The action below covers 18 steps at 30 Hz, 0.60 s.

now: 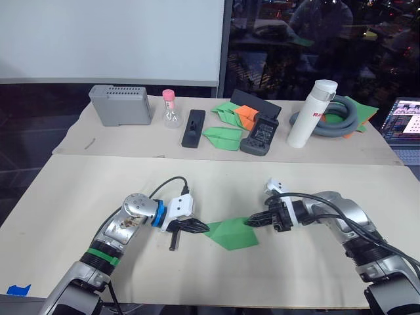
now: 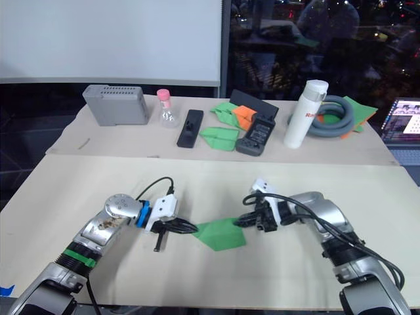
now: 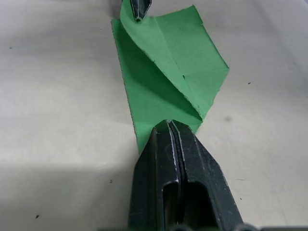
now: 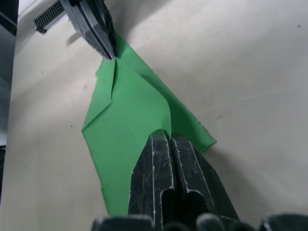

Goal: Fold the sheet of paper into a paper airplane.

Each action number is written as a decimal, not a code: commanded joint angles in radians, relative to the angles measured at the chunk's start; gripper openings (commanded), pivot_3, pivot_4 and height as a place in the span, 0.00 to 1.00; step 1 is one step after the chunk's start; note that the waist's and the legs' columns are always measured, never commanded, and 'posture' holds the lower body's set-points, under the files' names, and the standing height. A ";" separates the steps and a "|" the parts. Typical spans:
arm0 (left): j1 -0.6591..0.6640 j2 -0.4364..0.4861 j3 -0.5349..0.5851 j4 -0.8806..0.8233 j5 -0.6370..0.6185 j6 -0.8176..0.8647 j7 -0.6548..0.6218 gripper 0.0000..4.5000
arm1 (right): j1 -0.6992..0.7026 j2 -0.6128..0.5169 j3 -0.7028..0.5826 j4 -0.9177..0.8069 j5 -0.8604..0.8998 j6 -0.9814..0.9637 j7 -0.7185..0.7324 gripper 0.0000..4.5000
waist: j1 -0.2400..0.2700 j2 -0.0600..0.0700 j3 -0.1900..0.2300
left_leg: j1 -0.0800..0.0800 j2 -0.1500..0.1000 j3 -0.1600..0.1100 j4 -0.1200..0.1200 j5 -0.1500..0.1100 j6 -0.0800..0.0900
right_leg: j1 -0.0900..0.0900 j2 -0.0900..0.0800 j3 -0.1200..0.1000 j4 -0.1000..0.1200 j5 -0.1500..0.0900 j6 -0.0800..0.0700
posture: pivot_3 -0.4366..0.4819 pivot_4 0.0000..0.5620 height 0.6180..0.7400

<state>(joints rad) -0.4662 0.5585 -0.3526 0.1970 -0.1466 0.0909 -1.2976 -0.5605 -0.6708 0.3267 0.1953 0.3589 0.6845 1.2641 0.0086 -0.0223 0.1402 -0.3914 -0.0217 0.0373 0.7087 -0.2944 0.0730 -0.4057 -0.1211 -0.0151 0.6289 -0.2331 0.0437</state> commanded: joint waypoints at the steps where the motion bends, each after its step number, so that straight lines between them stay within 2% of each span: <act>1: 0.027 0.011 -0.018 0.031 0.057 0.006 0.031 0.00 | -0.044 0.018 0.021 0.039 -0.030 -0.042 0.048 0.01 | -0.002 0.000 0.000 | 0.000 0.000 0.000 0.000 0.000 0.000 | 0.000 0.000 0.000 0.000 0.000 0.000 | 0.48 0.27 1.00; 7: 0.044 0.006 0.027 -0.006 0.019 0.023 0.070 0.00 | -0.069 0.031 0.054 0.114 -0.089 -0.070 0.098 0.01 | -0.008 0.000 0.000 | 0.001 0.001 0.000 0.000 0.000 0.000 | 0.000 0.001 0.000 0.000 0.000 0.000 | 0.48 0.27 1.00; 14: 0.055 -0.021 0.187 -0.148 -0.172 0.181 0.124 0.00 | -0.065 0.044 0.049 0.148 -0.118 -0.088 0.104 0.01 | -0.013 0.000 0.000 | 0.000 0.000 0.000 -0.003 0.000 -0.001 | -0.001 0.000 0.000 0.000 0.000 0.000 | 0.48 0.27 1.00; 18: 0.064 -0.037 0.153 -0.258 -0.204 0.250 0.117 0.00 | -0.055 0.050 0.040 0.142 -0.111 -0.057 0.098 0.01 | -0.015 0.000 0.000 | 0.000 0.000 -0.001 -0.005 0.001 -0.002 | -0.001 -0.002 0.000 -0.001 0.000 0.000 | 0.48 0.27 1.00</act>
<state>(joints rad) -0.3961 0.5320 -0.1812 -0.0019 -0.3241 0.3205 -1.1756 -0.6380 -0.6258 0.3562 0.3244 0.2707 0.6118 1.3783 -0.0066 -0.0219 0.1400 -0.3910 -0.0218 0.0368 0.7033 -0.2934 0.0702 -0.4072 -0.1231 -0.0150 0.6280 -0.2330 0.0438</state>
